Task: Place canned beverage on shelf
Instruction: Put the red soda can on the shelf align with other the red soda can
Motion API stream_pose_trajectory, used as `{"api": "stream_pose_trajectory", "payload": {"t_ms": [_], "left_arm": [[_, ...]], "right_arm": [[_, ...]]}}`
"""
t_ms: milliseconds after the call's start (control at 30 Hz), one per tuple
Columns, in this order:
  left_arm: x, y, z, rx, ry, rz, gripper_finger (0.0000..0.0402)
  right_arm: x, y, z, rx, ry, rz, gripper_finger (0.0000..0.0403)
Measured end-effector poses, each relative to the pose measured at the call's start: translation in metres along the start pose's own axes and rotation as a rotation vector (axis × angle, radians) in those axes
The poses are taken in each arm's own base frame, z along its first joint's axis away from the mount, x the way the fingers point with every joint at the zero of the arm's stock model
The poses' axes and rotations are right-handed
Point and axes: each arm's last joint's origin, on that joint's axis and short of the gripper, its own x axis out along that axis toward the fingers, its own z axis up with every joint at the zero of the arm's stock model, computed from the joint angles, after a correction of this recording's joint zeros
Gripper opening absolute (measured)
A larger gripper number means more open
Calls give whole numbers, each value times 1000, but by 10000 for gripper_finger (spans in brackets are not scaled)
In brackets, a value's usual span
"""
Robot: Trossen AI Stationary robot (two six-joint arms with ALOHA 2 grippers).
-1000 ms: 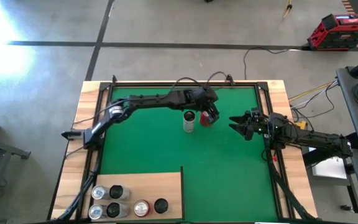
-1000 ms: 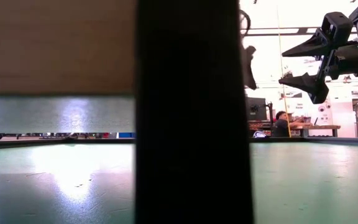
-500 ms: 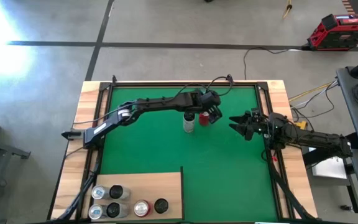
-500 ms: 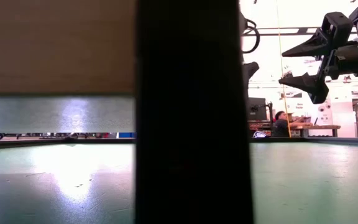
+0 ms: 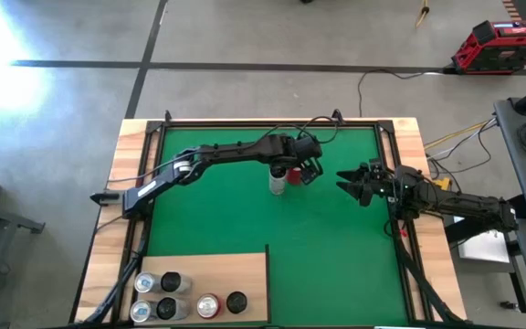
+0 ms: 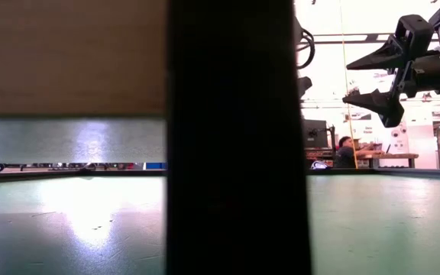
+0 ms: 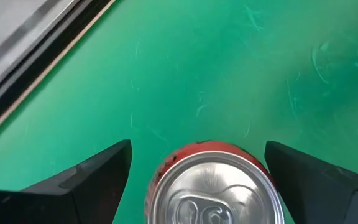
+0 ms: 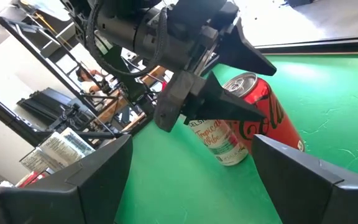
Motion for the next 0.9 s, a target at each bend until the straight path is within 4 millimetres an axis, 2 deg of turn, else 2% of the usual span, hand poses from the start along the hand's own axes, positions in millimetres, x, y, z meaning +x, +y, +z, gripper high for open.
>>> {"api": "stream_pose_trajectory", "payload": {"t_ms": [200, 633, 733, 900], "left_arm": [[-10, 0, -1, -35, 35, -6, 358], [-12, -2, -7, -95, 89, -4, 359], [-12, -3, -7, -84, 89, -5, 343], [-13, -3, -7, -75, 89, -5, 283]], "right_arm": [[0, 0, 0, 0, -1, 0, 318], [0, 0, 0, 0, 0, 0, 318], [0, 0, 0, 0, 0, 0, 318], [0, 0, 0, 0, 0, 0, 318]]}}
